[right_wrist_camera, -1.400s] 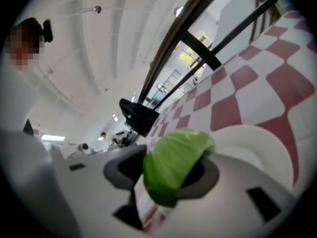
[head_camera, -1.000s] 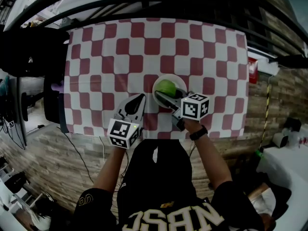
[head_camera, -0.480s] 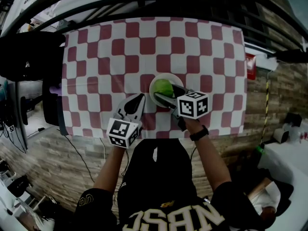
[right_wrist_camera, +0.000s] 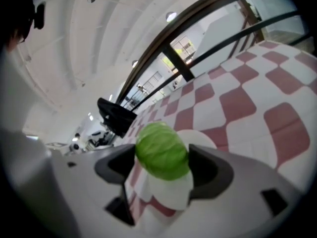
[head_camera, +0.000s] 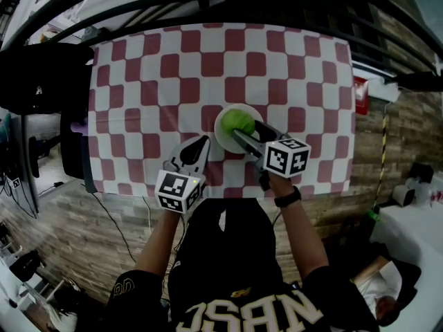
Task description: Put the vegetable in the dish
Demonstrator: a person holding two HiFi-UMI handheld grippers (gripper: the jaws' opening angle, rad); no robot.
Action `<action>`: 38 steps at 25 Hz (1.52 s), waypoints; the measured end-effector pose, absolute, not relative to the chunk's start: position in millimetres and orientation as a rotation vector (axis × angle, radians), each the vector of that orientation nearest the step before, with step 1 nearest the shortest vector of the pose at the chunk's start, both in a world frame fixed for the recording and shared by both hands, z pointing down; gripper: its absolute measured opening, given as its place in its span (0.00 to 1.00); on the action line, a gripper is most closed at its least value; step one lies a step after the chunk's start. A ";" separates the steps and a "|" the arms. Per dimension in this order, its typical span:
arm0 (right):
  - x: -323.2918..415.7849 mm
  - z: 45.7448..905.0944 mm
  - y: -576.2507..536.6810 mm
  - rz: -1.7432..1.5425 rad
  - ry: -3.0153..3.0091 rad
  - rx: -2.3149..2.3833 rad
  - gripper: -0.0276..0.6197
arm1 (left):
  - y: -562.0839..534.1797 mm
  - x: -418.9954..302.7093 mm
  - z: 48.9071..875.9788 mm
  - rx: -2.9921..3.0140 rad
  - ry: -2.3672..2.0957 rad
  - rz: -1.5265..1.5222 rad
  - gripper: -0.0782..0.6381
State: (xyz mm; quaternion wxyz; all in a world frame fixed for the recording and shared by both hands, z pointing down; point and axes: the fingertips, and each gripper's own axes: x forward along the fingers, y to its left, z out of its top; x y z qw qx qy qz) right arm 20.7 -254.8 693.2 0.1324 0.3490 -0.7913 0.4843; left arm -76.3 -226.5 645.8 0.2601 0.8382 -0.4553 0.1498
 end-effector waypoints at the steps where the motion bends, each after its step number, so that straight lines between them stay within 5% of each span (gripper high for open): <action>1: 22.3 693.2 -255.4 1.437 -2.304 1.017 0.58 | -226.2 -75.5 646.5 2.270 -1.232 0.407 0.13; 11: 35.6 700.3 -245.8 2.015 -2.075 0.971 0.58 | -226.2 -70.7 648.1 2.272 -1.227 0.413 0.13; 17: 37.9 714.3 -247.5 1.810 -2.012 1.021 0.46 | -224.6 -68.6 646.9 2.263 -1.233 0.411 0.13; 27: 42.4 703.4 -262.9 1.396 -2.076 1.115 0.46 | -221.4 -71.8 631.7 2.263 -1.269 0.396 0.13; 34: 47.4 609.1 -277.0 1.258 -2.339 1.246 0.45 | -229.3 -89.3 569.9 2.256 -1.377 0.259 0.13; 38: 43.5 537.7 -281.5 1.005 -2.476 1.325 0.30 | -242.7 -101.0 518.3 2.267 -1.463 0.145 0.13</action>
